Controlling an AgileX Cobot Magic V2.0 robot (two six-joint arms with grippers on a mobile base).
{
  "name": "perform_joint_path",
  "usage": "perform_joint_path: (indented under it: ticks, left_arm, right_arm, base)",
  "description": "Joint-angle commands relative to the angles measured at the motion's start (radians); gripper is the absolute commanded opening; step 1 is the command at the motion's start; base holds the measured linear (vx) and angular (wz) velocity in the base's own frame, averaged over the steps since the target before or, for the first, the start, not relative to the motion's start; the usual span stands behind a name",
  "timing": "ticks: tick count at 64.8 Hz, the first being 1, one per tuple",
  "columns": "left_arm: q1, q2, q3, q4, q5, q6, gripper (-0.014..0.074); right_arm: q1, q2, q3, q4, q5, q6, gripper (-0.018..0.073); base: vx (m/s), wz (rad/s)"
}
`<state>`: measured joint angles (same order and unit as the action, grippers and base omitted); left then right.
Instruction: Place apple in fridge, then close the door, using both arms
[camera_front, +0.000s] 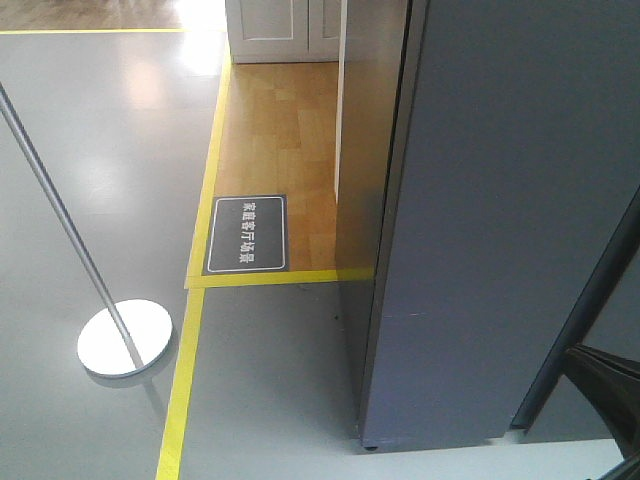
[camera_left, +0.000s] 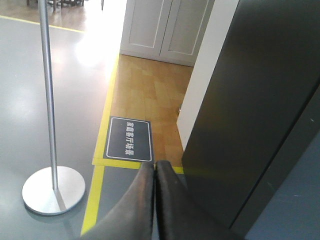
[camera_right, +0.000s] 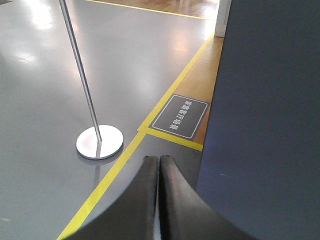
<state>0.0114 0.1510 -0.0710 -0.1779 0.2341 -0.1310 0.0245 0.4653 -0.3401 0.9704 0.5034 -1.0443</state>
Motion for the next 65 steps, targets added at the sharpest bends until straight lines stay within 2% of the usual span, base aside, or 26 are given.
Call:
perform_joint_path:
  ticks: [1,14,30,39,65]
  left_arm:
    - [-0.001,-0.066,0.011,0.004,-0.067,-0.021,-0.0006]
    - [-0.001,-0.181,0.076,0.079,-0.066,-0.02,-0.0006]
    - [-0.001,-0.178,0.079,0.206,-0.045,-0.02,-0.0006]
    - [-0.001,-0.178,0.079,0.207,-0.095,-0.022,-0.0006]
    - [-0.001,-0.178,0.078,0.208,-0.087,-0.022,-0.0006]
  right_arm:
    - [-0.003,0.005,-0.028,0.031,-0.037,-0.008,-0.0003]
    - [-0.003,0.005,-0.028,0.031,-0.037,-0.008,-0.0003]
    - [-0.003,0.005,-0.028,0.031,-0.036,-0.008,-0.0003]
    - [-0.003,0.005,-0.028,0.031,-0.036,-0.008,-0.0003]
    - [-0.003,0.005,-0.028,0.031,-0.036,-0.008,-0.0003]
  base:
    - [0.0,0.0]
    - [0.0,0.0]
    - [0.0,0.0]
    - [0.0,0.0]
    - [0.0,0.0]
